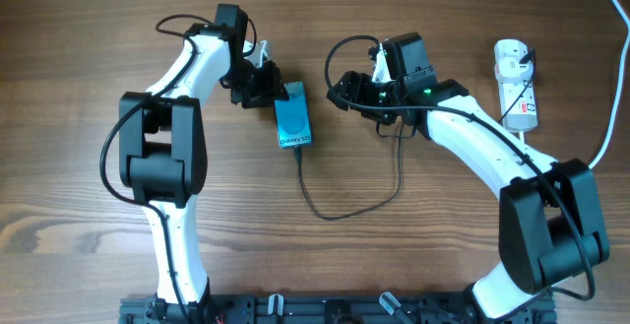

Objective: Plug charger to phone and switch on socket
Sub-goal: 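Release the phone and raise both grippers away from it, then move the right gripper to the power strip's rocker switch, then press the rocker switch beside the plug down with the right gripper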

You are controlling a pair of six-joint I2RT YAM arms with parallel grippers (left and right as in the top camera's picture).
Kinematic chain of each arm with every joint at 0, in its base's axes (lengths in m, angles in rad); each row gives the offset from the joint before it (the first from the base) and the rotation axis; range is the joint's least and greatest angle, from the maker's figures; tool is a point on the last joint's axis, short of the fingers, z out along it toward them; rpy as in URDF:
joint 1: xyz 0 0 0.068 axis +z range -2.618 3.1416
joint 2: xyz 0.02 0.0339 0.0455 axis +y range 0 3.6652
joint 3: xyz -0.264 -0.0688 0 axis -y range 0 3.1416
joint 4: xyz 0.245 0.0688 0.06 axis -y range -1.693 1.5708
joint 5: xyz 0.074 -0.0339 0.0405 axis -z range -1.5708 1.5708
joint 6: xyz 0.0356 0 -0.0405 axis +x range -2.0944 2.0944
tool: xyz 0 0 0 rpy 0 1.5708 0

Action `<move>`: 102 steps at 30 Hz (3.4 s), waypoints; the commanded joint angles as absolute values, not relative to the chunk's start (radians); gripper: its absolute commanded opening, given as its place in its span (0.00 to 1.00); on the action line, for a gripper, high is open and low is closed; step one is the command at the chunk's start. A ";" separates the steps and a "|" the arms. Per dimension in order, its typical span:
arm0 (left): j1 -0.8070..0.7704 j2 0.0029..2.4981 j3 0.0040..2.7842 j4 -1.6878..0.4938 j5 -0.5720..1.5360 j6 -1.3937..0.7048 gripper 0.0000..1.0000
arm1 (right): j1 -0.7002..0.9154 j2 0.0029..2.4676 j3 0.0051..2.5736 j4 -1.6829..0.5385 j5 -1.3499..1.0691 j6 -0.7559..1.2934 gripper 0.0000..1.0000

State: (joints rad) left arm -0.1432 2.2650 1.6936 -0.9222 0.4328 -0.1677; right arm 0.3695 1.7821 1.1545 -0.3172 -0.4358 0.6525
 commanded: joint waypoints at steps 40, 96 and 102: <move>-0.138 1.649 1.669 -0.959 0.189 -0.225 1.00 | -0.537 1.541 1.321 -0.595 -0.464 0.366 0.04; -0.138 1.649 1.669 -0.959 0.189 -0.225 1.00 | -0.512 2.116 1.320 -0.292 -0.501 0.260 0.04; -0.138 1.649 1.669 -0.959 0.189 -0.225 1.00 | -0.488 2.144 1.320 -0.306 -0.498 0.258 0.04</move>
State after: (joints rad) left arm -0.1421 1.6421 1.6688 -0.9592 0.1982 -0.2264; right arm -0.5285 2.0876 1.3186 -0.2890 -0.4915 0.2817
